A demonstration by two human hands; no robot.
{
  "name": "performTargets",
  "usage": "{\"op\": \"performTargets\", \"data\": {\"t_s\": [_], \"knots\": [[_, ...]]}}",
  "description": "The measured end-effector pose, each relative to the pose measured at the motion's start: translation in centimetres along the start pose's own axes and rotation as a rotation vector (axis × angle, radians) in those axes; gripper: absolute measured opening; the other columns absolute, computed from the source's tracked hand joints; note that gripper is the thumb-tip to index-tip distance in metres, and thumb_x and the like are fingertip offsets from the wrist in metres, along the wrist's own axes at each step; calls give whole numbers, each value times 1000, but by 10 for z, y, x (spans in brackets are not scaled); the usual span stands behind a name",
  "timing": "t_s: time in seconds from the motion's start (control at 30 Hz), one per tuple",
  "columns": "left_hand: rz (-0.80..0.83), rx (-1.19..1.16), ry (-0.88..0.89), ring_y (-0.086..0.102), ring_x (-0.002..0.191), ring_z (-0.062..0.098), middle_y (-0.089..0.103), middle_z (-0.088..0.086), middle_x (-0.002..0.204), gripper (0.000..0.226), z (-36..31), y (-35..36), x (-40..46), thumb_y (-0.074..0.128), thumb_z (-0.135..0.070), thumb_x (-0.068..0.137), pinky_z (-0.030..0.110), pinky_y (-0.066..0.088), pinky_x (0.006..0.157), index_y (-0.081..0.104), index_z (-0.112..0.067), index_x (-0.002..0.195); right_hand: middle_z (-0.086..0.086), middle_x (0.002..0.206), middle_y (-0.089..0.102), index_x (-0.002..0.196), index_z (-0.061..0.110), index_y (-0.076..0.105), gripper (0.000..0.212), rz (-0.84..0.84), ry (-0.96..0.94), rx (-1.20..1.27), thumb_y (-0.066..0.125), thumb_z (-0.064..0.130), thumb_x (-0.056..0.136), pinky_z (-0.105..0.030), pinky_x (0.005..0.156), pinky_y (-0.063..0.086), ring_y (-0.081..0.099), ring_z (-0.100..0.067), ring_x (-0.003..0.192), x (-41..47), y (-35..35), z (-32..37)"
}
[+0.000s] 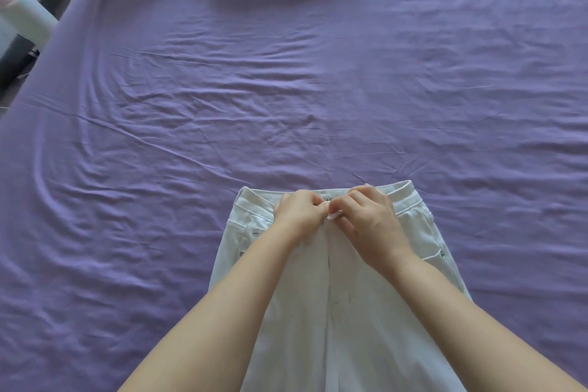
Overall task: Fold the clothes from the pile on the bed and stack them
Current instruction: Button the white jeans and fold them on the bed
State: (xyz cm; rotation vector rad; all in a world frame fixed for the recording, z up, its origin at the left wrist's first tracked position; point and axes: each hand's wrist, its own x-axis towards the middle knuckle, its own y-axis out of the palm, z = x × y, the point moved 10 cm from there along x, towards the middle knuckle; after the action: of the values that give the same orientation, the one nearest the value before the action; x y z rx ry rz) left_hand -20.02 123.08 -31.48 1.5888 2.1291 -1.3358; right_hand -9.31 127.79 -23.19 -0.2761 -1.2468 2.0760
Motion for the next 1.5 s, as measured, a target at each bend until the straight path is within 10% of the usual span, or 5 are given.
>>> {"op": "performTargets", "data": {"t_s": [0.5,0.97,1.33,1.5], "knots": [[113,-230,196,40,67,16,42,5,69,54,-15,-2,-18,66,-55,67,33,31,62,63,-2,77,-5,92,70,98,10,67,14,124,100,46,64,12,85,-40,85,40,59,-31,93,5,8,-11],[-135,-205,187,51,106,34,48,1,85,24,-4,-10,-11,62,-34,90,53,48,87,72,-12,91,-2,113,61,115,10,56,34,213,296,183,66,20,84,-32,97,31,50,-24,111,6,26,-31],[18,-404,129,47,77,25,51,11,75,31,-3,5,-15,57,-29,93,38,41,57,65,0,86,-8,110,63,113,5,56,28,252,298,278,59,5,85,-38,95,40,56,-25,107,8,27,-33],[-3,-46,269,42,74,18,43,1,69,49,-19,-3,-22,67,-49,72,37,37,66,60,-1,70,-5,105,65,109,7,61,24,342,275,310,63,7,85,-22,88,40,58,-20,103,8,27,-35]]}}
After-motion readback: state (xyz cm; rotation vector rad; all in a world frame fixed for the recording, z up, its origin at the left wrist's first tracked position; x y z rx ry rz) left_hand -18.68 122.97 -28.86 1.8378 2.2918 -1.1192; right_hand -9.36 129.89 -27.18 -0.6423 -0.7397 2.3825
